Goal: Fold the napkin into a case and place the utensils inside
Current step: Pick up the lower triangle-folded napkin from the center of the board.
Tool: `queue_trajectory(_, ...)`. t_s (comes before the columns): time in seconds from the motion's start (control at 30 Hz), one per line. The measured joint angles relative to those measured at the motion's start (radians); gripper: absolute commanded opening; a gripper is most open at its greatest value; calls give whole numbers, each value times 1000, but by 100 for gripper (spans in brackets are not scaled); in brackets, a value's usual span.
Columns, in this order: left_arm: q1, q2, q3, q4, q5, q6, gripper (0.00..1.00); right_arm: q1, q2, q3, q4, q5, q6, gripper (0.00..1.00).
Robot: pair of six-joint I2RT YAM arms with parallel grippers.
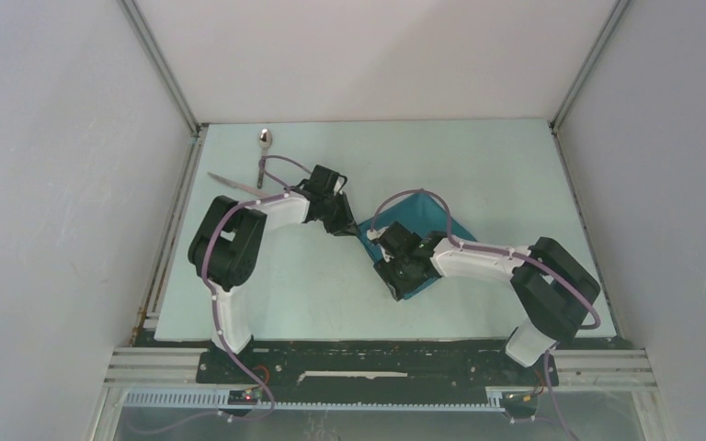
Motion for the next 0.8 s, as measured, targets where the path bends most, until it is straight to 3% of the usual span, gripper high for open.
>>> queue_trajectory(0.17,1,0,0,-1,0,0,22,-4,15,0,9,3,-3,58)
queue_trajectory(0.33,2,0,0,-2,0,0,22,-1,17,0,4,34,2,38)
queue_trajectory(0.6,5,0,0,-3,3,0,22,24,31,14,-16,124,36,15)
queue_trajectory(0.7,5,0,0,-3,3,0,22,39,33,17,-17,159,45,0)
queue_trajectory(0.77,5,0,0,-3,4,0,27,43,33,17,-16,173,48,0)
queue_trajectory(0.8,5,0,0,-3,4,0,33,43,33,17,-15,175,49,0)
